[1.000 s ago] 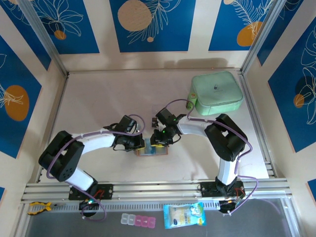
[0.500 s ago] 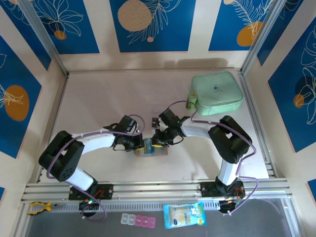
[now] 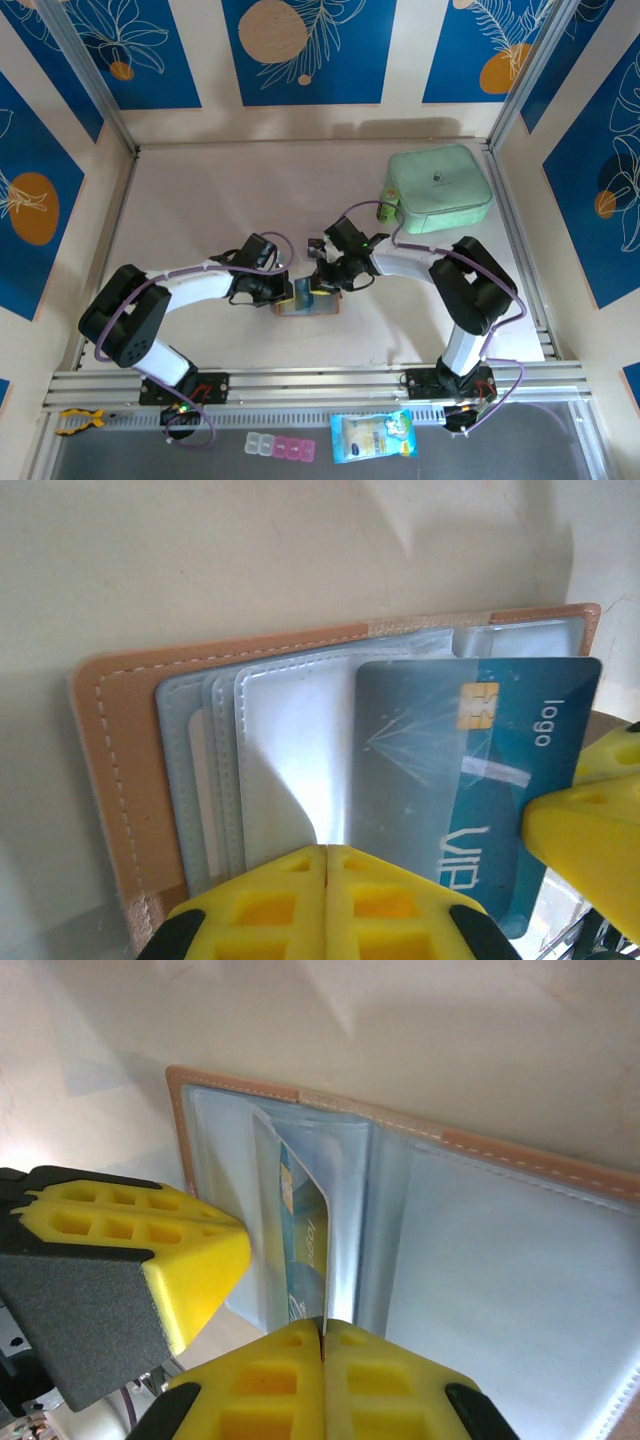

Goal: Take the credit cards out of the card holder

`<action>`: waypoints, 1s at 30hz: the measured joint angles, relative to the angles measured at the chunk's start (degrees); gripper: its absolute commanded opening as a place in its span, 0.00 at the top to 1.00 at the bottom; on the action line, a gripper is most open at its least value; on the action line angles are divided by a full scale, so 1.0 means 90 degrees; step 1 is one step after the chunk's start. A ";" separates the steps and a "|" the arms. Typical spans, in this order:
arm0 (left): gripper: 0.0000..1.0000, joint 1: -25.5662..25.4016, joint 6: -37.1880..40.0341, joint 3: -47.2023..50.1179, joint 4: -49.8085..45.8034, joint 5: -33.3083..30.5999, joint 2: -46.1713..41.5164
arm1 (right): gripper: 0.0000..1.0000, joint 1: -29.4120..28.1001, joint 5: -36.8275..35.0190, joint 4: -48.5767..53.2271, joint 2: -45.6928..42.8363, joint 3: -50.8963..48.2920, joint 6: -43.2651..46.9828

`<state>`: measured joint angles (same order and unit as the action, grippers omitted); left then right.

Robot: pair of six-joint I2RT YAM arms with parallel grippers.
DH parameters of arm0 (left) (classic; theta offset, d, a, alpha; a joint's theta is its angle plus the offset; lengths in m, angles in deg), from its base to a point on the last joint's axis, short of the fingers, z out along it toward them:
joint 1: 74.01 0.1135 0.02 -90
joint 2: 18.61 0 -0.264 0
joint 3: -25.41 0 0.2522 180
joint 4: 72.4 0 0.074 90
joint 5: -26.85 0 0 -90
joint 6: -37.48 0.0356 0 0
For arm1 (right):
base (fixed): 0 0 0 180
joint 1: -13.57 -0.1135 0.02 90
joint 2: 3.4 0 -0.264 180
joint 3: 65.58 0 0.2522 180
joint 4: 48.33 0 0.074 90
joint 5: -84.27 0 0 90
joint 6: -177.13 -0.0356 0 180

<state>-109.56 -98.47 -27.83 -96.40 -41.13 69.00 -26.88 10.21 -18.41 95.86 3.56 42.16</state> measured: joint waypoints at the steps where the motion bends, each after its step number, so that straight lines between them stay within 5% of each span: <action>1: 0.99 0.0000 0.0000 0.0000 0.0000 0.0000 0.0000 | 0.94 0.0015 -0.0056 0.0075 -0.0044 0.0000 0.0046; 18: 0.97 0.0000 0.0002 -0.0002 0.0024 0.0000 0.0000 | 0.98 0.0129 -0.0857 0.1722 -0.0432 0.0651 0.1338; 30: 0.92 0.0000 0.0007 -0.0039 -0.0010 -0.0005 -0.0002 | 1.00 0.0138 -0.1447 0.3356 -0.0338 0.1972 0.4388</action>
<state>-109.56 -98.41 -28.18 -96.49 -41.17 68.98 -25.63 -2.81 11.80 92.82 21.31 81.65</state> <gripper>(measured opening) 0.081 0.048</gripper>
